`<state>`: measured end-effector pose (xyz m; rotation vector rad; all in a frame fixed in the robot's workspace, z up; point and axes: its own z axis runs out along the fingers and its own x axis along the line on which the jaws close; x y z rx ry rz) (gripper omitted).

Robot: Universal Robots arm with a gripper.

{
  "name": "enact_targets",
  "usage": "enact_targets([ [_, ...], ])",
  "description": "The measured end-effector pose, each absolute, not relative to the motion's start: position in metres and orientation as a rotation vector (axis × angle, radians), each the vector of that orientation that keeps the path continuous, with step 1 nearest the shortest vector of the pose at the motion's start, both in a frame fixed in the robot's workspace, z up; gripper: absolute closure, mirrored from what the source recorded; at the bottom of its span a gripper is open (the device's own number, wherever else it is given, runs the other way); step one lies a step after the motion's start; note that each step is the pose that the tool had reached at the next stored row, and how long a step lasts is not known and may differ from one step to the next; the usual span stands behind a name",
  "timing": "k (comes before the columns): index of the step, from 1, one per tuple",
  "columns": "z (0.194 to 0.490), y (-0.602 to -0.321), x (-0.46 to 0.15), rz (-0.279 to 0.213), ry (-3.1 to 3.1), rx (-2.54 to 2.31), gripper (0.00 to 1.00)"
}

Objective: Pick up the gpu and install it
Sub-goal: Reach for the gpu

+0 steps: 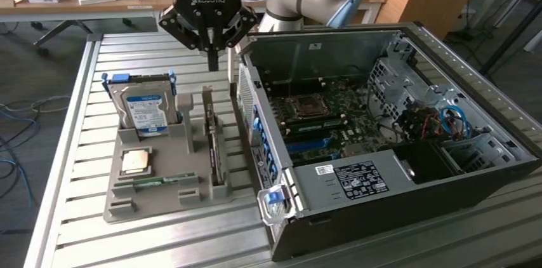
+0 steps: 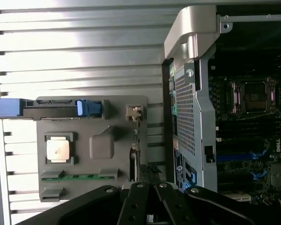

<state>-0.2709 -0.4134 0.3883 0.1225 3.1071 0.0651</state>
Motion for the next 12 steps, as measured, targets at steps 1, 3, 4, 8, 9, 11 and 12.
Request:
enact_targets([
  [1,0.388,-0.416,-0.271,0.065,3.107,0.122,0.89],
  [3,0.388,-0.421,-0.271,0.065,3.107,0.122,0.89],
  [4,0.388,-0.423,-0.271,0.065,3.107,0.122,0.89],
  [8,0.388,-0.433,-0.272,0.065,3.107,0.122,0.89],
  [9,0.388,-0.435,-0.273,0.065,3.107,0.122,0.89],
  [11,0.388,-0.439,-0.273,0.065,3.107,0.122,0.89],
  [12,0.388,-0.441,-0.273,0.065,3.107,0.123,0.89],
])
